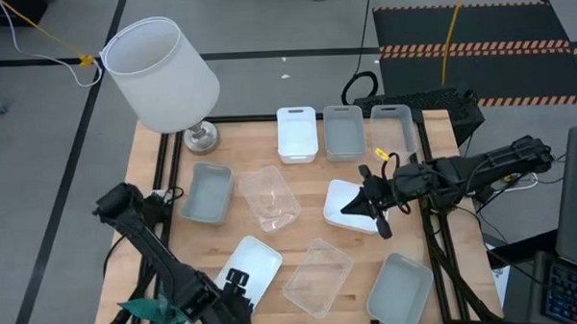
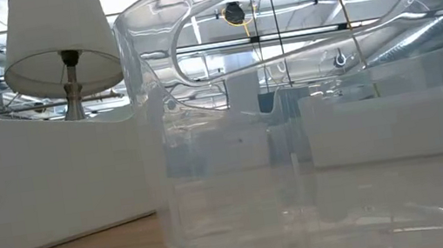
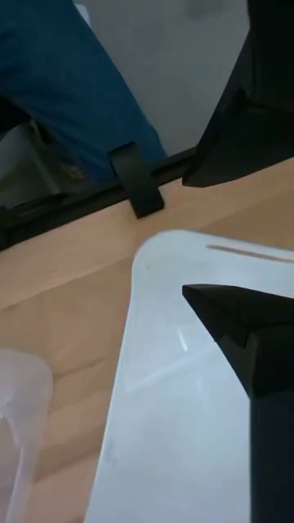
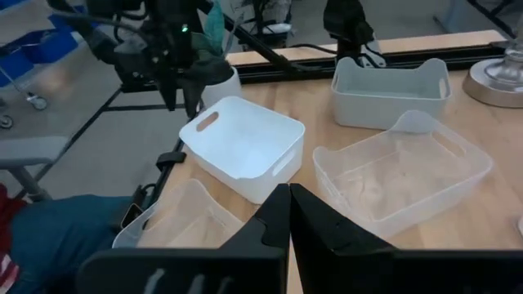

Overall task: Stack baskets by color
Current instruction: Stack the bottom white bin on top of the top white bin

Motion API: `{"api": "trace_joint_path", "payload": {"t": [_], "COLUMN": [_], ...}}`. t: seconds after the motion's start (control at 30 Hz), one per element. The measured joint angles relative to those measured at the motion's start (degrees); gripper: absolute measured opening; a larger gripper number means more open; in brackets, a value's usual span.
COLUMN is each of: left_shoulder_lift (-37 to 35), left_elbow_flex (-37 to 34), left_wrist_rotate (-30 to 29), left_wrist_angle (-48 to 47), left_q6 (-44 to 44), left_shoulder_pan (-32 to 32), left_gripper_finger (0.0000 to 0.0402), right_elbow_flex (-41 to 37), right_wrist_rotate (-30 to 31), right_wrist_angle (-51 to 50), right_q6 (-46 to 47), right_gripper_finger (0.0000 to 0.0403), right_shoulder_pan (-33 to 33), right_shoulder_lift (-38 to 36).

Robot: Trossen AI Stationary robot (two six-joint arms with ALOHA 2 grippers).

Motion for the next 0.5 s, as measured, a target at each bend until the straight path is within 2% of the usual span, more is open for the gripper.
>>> {"api": "trace_joint_path", "payload": {"t": [0.2, 0.5], "left_shoulder_lift": [3.0, 5.4], "left_elbow_flex": [0.0, 0.0], "left_wrist_rotate": [1.3, 0.9], "left_wrist_angle": [0.5, -1.9], "left_q6": [1.3, 3.5], "left_shoulder_pan": [-0.4, 0.0], "left_gripper_finger": [0.0198, 0.0130], "right_elbow_flex": [0.0, 0.1], "right_wrist_rotate": [2.6, 2.9], "right_wrist_angle": [0.4, 2.4], "right_q6": [2.8, 2.1], "right_gripper_finger": [0.0004, 0.0004], "right_shoulder_pan": [-0.1, 0.0], "right_shoulder_lift": [0.0, 0.3]}}
